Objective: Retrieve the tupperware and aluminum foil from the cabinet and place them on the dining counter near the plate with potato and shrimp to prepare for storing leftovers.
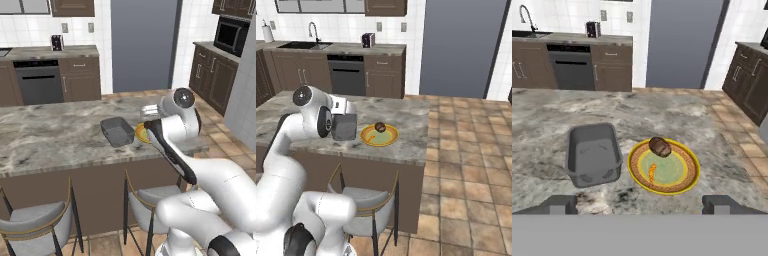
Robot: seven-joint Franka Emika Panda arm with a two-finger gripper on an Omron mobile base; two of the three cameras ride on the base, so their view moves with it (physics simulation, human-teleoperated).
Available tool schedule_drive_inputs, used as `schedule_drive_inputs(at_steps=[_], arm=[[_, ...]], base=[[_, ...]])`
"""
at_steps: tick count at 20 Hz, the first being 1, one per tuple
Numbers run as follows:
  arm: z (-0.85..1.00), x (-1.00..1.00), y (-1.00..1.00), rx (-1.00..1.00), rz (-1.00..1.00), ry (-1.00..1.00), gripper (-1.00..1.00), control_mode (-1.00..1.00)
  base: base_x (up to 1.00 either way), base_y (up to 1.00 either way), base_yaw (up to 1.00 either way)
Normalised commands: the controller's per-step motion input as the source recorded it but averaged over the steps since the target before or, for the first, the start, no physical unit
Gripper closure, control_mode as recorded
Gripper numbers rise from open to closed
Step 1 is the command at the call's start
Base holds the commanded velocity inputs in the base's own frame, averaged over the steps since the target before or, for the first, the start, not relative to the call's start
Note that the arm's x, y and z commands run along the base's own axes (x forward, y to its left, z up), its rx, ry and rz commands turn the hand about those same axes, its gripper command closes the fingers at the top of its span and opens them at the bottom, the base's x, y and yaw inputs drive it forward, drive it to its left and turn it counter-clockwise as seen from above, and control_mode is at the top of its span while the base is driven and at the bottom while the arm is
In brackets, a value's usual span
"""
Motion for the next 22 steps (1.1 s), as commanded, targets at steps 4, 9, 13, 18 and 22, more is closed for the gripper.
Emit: schedule_drive_inputs(at_steps=[4, 9, 13, 18, 22], arm=[[0.49, -1.00, 0.00, 0.00, 0.33, 0.06, -1.00, -1.00], [0.57, -1.00, 0.00, 0.00, 0.09, 0.24, -1.00, -1.00], [0.54, -0.99, 0.00, 0.00, 0.00, 0.29, -1.00, -1.00], [0.48, -0.74, -0.04, 0.00, -0.02, 0.27, -1.00, -1.00], [0.12, -0.80, 0.00, 0.00, 0.00, 0.23, -1.00, -1.00]], base=[[0.00, 0.00, 0.00], [0.00, 0.00, 0.00], [0.00, 0.00, 0.00], [0.00, 0.00, 0.00], [0.00, 0.00, 0.00]])
